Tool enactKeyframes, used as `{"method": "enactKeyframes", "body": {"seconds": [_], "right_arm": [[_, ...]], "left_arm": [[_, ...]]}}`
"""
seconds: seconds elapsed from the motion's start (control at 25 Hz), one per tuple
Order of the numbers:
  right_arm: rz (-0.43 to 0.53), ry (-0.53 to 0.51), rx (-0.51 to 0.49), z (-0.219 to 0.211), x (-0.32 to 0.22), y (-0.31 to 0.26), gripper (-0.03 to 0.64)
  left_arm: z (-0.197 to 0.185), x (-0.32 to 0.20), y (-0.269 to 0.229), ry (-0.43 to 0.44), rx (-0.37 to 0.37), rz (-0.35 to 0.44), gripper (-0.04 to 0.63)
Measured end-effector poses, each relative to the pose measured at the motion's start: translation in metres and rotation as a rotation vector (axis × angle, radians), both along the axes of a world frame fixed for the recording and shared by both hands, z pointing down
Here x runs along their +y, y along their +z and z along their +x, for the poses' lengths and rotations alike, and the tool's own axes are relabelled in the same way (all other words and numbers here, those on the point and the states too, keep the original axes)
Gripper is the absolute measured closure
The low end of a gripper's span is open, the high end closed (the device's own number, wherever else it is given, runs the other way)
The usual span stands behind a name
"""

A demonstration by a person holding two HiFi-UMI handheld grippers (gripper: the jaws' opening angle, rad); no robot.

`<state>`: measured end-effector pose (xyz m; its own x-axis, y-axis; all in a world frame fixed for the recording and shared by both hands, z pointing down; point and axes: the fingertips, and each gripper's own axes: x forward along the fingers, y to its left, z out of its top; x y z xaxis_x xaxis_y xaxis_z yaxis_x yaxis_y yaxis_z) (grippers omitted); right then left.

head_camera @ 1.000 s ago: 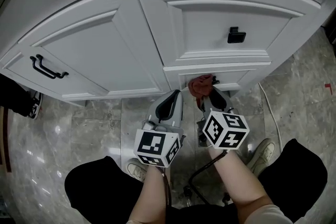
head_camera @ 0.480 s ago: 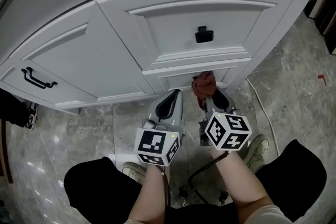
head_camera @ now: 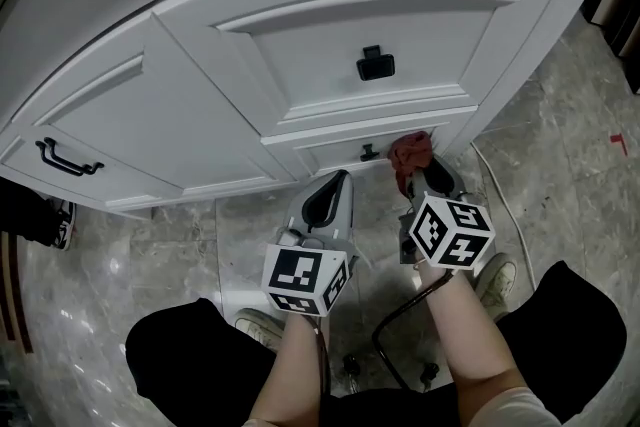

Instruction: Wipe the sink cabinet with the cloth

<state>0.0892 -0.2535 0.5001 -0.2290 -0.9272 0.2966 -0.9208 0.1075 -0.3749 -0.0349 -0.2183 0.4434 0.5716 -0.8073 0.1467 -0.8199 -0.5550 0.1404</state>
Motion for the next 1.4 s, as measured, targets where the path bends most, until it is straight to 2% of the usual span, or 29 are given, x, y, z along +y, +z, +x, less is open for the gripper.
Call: {"method": "enactKeyframes", "body": {"seconds": [0.32, 0.48, 0.6, 0.68, 0.8, 0.92, 1.0, 1.24, 1.4], "right_arm": [[0.012, 0.035, 0.040, 0.032, 0.006, -0.012, 0.526], [0.013, 0.108, 0.064, 0.064, 0.009, -0.017, 0.528], [0.009, 0.157, 0.083, 0.086, 0.012, -0.018, 0.528], [0.012, 0.160, 0.091, 0.084, 0.015, -0.018, 0.528], [-0.015, 0.100, 0.109, 0.055, 0.021, -0.002, 0.528], [-0.065, -0.021, 0.129, 0.002, 0.026, 0.025, 0.528], [-0.071, -0.098, 0.143, -0.035, 0.027, 0.035, 0.528], [-0.045, -0.273, 0.078, -0.141, 0.028, 0.041, 0.528], [-0.024, -0.326, 0.054, -0.183, 0.023, 0.042, 0.528]], "left_arm": [[0.041, 0.002, 0.008, 0.052, 0.009, -0.011, 0.594], [0.056, 0.004, 0.011, 0.075, 0.005, -0.014, 0.594], [0.058, 0.006, 0.014, 0.087, -0.003, -0.020, 0.594], [0.050, 0.008, 0.018, 0.084, -0.019, -0.030, 0.594], [0.020, 0.009, 0.028, 0.028, -0.005, -0.073, 0.594], [-0.022, 0.010, 0.038, -0.053, 0.049, -0.126, 0.594], [-0.048, 0.010, 0.043, -0.095, 0.051, -0.143, 0.594], [-0.097, 0.012, 0.046, -0.166, 0.027, -0.135, 0.594], [-0.109, 0.013, 0.045, -0.179, 0.005, -0.121, 0.594]]}}
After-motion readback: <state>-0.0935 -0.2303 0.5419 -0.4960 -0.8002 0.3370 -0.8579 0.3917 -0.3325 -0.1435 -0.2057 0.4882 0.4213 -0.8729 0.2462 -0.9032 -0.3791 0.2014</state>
